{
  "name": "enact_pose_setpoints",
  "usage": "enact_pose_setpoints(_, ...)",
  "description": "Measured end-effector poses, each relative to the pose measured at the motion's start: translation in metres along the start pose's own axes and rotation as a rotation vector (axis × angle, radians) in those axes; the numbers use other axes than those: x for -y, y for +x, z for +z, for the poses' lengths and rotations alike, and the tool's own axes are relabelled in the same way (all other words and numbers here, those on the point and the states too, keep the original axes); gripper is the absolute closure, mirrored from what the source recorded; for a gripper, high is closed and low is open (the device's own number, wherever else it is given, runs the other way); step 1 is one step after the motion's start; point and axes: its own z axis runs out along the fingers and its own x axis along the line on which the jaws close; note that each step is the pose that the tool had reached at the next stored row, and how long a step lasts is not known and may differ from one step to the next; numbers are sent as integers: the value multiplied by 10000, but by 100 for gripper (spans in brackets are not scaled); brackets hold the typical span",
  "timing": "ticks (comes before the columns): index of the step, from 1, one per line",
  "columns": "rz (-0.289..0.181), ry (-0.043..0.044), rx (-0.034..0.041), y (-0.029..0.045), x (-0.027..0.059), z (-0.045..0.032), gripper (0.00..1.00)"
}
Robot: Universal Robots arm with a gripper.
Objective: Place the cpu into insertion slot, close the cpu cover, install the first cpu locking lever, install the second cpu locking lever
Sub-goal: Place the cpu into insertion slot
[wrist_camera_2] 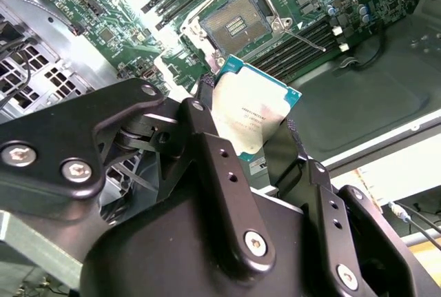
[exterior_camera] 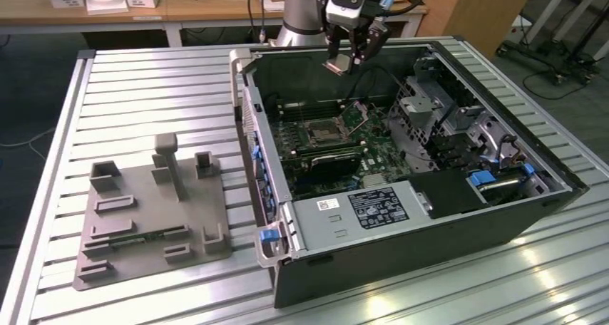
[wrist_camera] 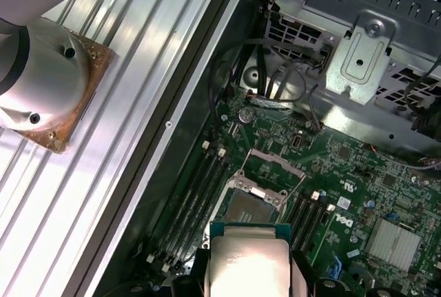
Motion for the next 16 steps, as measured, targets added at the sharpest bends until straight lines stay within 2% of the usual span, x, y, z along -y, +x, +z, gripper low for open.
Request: enact_pose_setpoints(16,621,-13,55,5,11,3,46)
